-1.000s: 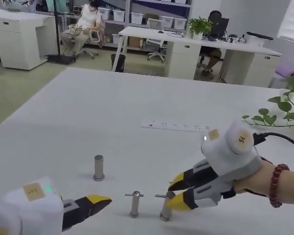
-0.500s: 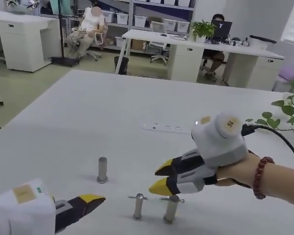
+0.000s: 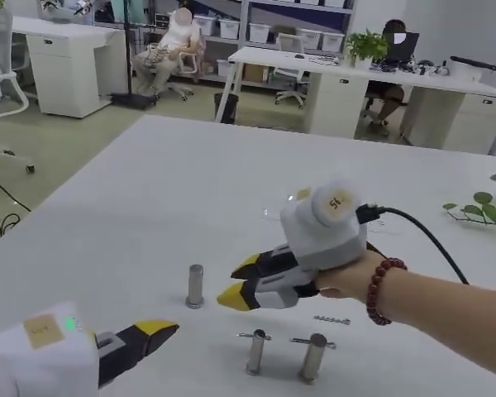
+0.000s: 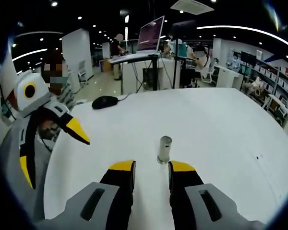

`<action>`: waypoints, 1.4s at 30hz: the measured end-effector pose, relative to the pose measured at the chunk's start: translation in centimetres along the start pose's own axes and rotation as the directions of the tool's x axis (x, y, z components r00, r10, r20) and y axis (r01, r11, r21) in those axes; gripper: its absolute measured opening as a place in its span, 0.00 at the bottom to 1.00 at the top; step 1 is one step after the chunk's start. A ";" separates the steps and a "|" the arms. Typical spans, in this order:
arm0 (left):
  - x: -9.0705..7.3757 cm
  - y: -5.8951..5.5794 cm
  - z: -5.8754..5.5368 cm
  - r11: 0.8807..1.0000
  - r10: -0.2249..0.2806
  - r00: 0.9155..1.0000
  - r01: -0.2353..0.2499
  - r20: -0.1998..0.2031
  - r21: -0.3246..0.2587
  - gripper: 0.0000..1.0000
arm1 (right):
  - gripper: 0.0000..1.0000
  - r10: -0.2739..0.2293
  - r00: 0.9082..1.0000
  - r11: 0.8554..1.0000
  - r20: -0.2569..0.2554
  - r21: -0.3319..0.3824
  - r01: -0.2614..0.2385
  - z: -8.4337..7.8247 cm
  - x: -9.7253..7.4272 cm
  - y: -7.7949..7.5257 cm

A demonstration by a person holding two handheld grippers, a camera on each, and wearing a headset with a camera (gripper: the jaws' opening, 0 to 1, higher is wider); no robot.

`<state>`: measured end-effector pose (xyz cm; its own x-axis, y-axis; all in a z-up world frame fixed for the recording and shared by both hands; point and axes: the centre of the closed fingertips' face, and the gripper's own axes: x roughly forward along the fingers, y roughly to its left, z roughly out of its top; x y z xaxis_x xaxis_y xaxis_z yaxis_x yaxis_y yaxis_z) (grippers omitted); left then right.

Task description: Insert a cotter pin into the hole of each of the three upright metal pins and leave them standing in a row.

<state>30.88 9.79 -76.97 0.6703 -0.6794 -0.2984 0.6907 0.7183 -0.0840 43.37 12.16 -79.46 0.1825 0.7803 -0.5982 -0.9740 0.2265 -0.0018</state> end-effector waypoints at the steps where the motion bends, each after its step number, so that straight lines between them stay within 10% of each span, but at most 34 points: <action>1: 0.0 0.0 0.0 1.000 0.000 1.000 0.000 0.000 0.000 0.78 | 0.29 -0.002 1.000 1.000 0.000 0.000 0.002 0.1 0.3 -0.1; 23: -0.6 0.7 -1.0 0.999 0.015 0.999 -0.017 -0.033 -0.040 0.90 | 0.25 -0.021 0.997 0.999 0.080 0.025 0.019 1.4 5.2 -1.7; 42: -1.4 0.9 -1.3 0.999 0.022 0.999 -0.024 -0.050 -0.041 0.96 | 0.13 -0.059 0.997 0.998 0.048 0.017 0.058 1.0 5.6 -2.2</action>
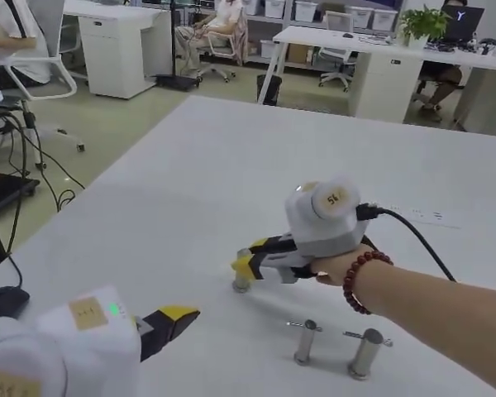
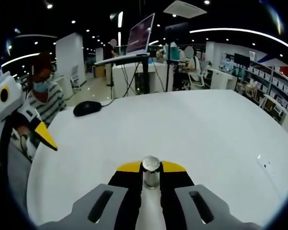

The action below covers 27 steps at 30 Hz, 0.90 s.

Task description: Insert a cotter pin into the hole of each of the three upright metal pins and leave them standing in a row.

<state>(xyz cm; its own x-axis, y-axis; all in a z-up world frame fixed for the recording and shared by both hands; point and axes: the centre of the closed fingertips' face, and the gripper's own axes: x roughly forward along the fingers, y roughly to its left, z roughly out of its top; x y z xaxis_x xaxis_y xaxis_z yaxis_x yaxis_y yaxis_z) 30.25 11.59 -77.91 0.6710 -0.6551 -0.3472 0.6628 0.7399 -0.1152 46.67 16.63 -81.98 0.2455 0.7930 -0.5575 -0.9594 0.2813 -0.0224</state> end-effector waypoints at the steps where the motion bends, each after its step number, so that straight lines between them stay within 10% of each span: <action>1: 0.0 0.0 0.0 1.000 0.001 1.000 -0.001 0.001 0.000 0.96 | 0.13 0.003 1.000 1.000 -0.003 -0.003 -0.003 0.0 0.0 0.1; 27: -1.0 0.2 0.3 1.000 0.029 1.000 -0.029 0.007 -0.003 0.99 | 0.13 0.157 0.988 0.986 -0.003 -0.064 -0.157 1.2 -3.2 8.0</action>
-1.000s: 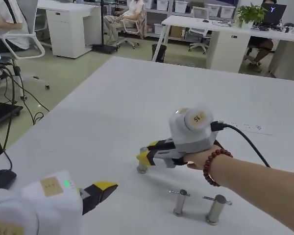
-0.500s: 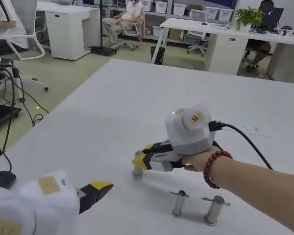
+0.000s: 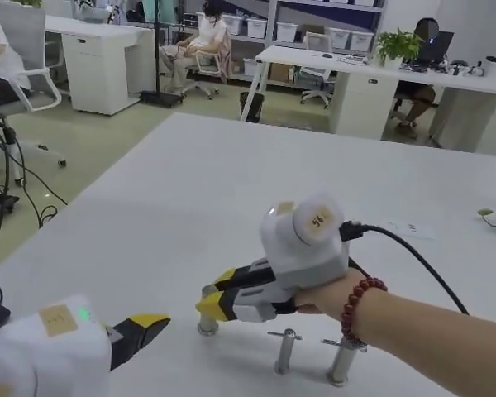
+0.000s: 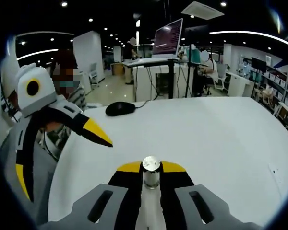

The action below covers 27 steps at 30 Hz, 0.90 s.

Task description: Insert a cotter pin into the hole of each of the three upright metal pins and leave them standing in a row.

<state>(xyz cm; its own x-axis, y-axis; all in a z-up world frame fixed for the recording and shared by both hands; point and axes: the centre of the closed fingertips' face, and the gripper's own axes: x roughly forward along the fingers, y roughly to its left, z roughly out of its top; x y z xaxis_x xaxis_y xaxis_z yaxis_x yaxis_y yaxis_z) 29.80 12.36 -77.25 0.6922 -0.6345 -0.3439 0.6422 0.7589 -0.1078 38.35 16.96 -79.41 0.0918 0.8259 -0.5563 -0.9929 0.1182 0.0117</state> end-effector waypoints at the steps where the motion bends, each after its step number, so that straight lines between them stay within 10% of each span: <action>1: 0.0 0.0 0.0 1.000 0.001 1.000 -0.001 0.001 0.000 0.98 | 0.13 0.001 1.000 1.000 0.000 -0.002 -0.001 0.0 -0.1 0.2; 27: -0.3 -1.5 0.7 1.000 -0.004 1.000 0.004 0.023 0.005 0.92 | 0.13 0.031 0.999 0.998 -0.020 -0.057 -0.032 -3.4 -6.1 4.6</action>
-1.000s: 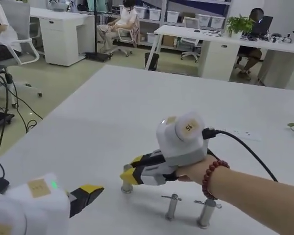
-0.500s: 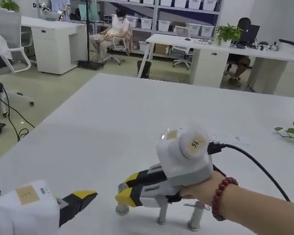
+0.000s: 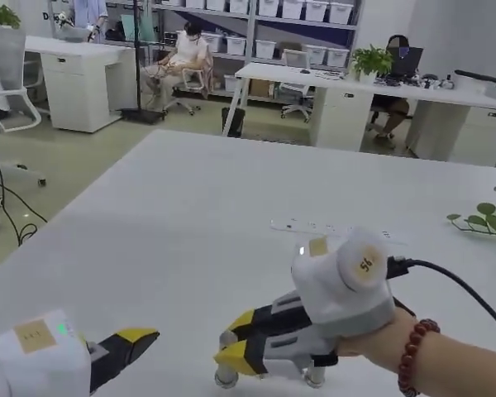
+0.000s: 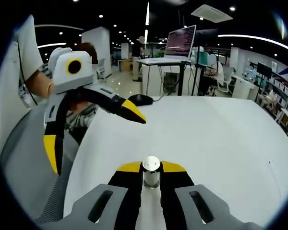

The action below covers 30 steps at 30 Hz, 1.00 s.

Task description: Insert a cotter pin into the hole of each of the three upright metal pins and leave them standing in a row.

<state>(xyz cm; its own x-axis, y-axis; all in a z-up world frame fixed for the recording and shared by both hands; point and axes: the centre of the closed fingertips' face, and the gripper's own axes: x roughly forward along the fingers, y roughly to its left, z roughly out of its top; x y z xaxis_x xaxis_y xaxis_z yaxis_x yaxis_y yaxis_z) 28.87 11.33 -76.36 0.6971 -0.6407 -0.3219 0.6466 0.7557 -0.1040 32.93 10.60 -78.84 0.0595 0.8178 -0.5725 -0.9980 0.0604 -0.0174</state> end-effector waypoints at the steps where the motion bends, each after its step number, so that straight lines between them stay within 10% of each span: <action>1: 0.0 -0.1 0.0 1.000 -0.002 1.000 0.002 0.000 0.001 0.92 | 0.13 0.000 1.000 1.000 0.000 0.002 0.000 -0.2 -0.2 0.1; 30: 0.6 -1.4 -0.1 0.999 -0.033 0.999 0.034 -0.030 0.041 0.87 | 0.13 -0.034 0.998 0.999 -0.045 0.018 0.035 -5.9 -4.1 1.2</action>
<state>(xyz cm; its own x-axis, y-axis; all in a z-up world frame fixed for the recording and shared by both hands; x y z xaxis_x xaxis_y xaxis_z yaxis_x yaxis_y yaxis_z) 28.36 9.87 -76.49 0.6657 -0.6611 -0.3460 0.6824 0.7270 -0.0763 31.32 3.96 -81.32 0.0926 0.7884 -0.6082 -0.9948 0.0995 -0.0225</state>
